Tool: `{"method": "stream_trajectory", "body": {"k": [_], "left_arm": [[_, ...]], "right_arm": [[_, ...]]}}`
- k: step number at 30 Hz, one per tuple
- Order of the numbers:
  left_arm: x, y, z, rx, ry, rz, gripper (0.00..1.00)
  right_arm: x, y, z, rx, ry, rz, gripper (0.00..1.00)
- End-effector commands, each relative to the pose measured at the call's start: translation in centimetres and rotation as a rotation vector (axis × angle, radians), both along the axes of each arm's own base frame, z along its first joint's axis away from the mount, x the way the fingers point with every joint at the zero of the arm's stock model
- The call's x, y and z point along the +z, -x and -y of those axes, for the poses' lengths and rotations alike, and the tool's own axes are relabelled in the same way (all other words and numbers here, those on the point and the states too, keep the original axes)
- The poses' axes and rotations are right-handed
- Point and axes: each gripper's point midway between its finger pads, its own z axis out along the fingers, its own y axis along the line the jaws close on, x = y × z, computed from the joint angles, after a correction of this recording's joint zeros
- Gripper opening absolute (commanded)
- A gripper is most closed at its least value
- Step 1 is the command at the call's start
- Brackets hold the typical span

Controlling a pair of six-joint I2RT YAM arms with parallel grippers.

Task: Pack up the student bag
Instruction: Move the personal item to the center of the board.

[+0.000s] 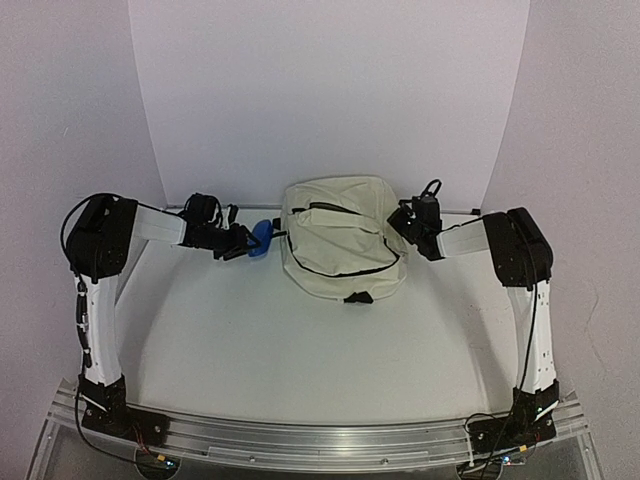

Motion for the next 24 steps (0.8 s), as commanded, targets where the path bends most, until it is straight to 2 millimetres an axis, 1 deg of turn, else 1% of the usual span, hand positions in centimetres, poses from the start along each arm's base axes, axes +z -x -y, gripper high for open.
{"method": "stream_trajectory", "body": {"k": [1,5,7,9,11,12,16,18,19,21,24], "left_arm": [[2.4,4.0,0.3,-0.043,-0.040,0.007,0.29],[1.0,8.1,-0.3,-0.051,-0.169,-0.045,0.33],[0.4,9.6,-0.7,-0.048,-0.229,-0.057,0.36],[0.1,10.8,-1.0,-0.045,-0.254,-0.073,0.39],[0.0,11.8,-1.2,-0.042,-0.260,-0.084,0.45],[0.1,12.2,-1.4,-0.038,-0.269,-0.087,0.48],[0.4,13.3,-2.2,-0.023,-0.352,-0.079,0.67],[0.9,13.6,-2.3,-0.022,-0.367,-0.071,0.77],[1.5,13.7,-2.1,-0.024,-0.355,-0.064,0.82],[2.8,13.7,-1.3,-0.030,-0.295,-0.051,0.86],[4.6,13.4,-0.5,-0.012,-0.216,-0.027,0.93]], "right_arm": [[8.0,0.4,1.6,-0.042,-0.009,0.155,0.00],[8.0,1.6,1.3,0.001,0.001,0.141,0.00],[8.0,2.4,0.7,0.048,0.002,0.131,0.00],[8.0,3.1,0.3,0.083,0.006,0.120,0.01],[8.6,4.1,0.3,0.104,0.009,0.111,0.02],[8.6,4.6,0.3,0.112,0.015,0.102,0.02],[8.2,7.2,0.9,0.135,0.054,0.057,0.04],[7.9,8.2,1.3,0.136,0.080,0.031,0.06],[8.2,8.8,1.5,0.135,0.087,0.030,0.08],[8.2,9.7,1.9,0.136,0.105,0.021,0.12],[8.9,10.9,2.5,0.132,0.133,0.019,0.25]]}}
